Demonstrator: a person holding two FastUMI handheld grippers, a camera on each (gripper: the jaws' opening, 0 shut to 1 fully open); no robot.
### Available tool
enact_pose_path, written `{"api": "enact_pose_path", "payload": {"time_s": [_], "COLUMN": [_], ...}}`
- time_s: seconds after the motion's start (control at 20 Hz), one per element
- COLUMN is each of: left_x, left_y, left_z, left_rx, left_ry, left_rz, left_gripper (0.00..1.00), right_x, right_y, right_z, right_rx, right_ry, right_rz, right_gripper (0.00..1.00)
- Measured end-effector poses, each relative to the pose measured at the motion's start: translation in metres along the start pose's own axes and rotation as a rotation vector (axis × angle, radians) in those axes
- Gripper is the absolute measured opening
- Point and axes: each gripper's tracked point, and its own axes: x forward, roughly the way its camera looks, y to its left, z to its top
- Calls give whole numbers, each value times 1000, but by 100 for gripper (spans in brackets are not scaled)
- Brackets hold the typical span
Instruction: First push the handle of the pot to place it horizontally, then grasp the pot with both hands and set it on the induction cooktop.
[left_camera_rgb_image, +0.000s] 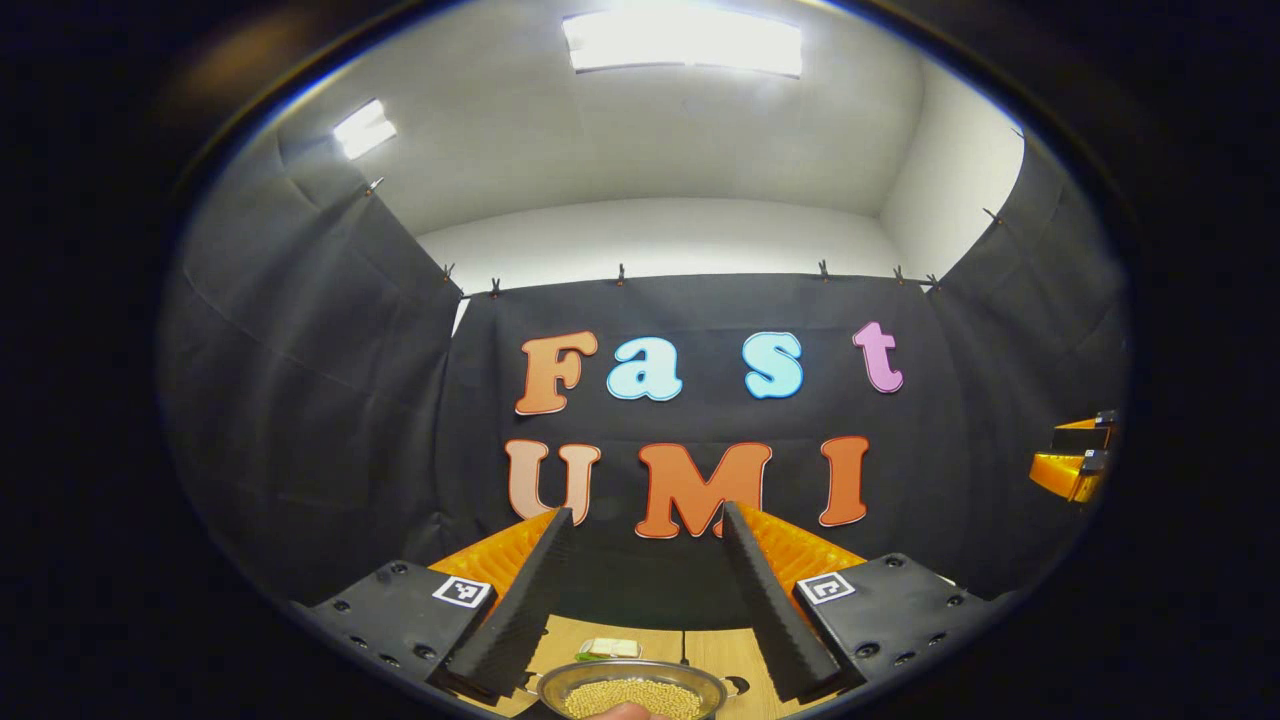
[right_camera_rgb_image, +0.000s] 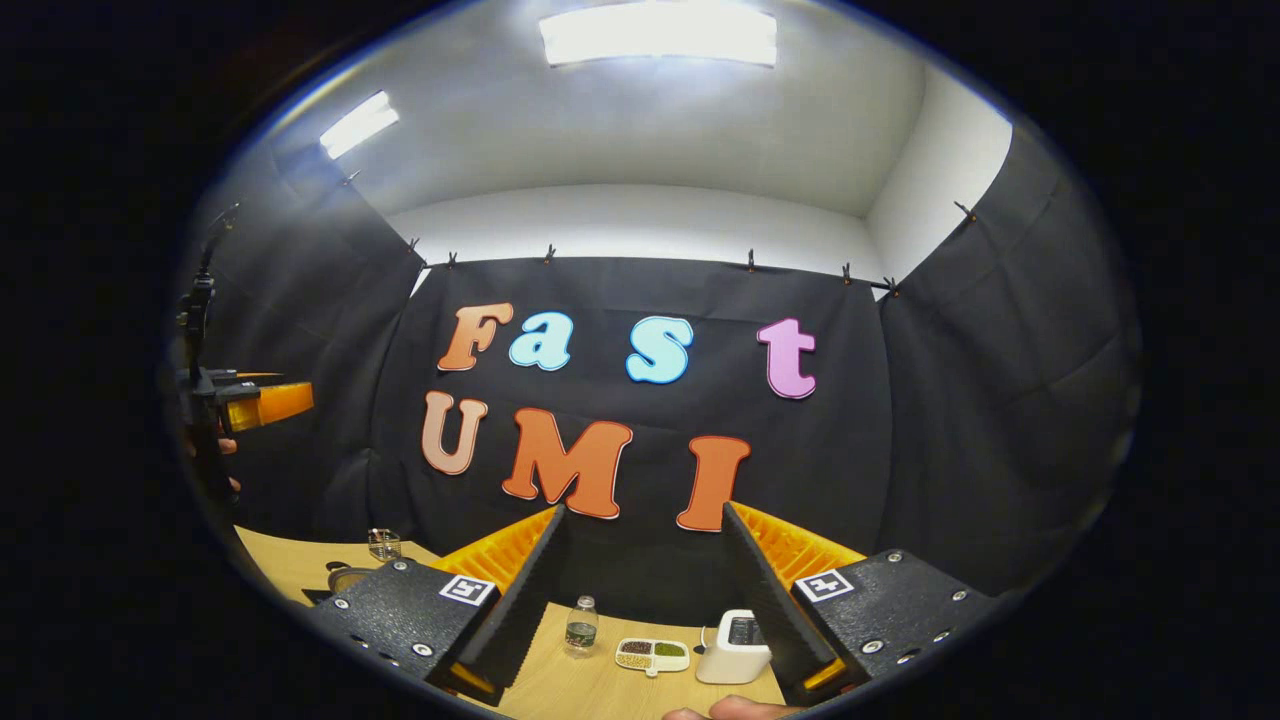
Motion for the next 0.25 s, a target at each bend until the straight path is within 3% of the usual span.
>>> {"api": "enact_pose_path", "payload": {"time_s": [0.15, 0.2, 0.25], "left_x": [0, 0, 0], "left_y": [-4, -3, -4], "left_z": [1, 0, 1], "left_rx": [0, 5, 8], "left_ry": [0, -1, -3], "left_rz": [-14, -14, -17], "left_gripper": [98, 98, 98], "right_x": [0, 0, 0], "right_y": [-4, -6, -8], "right_z": [6, 7, 9], "right_rx": [-14, -16, -18], "right_ry": [-6, -6, -10], "right_rz": [-11, -20, -24], "right_gripper": [94, 89, 94]}}
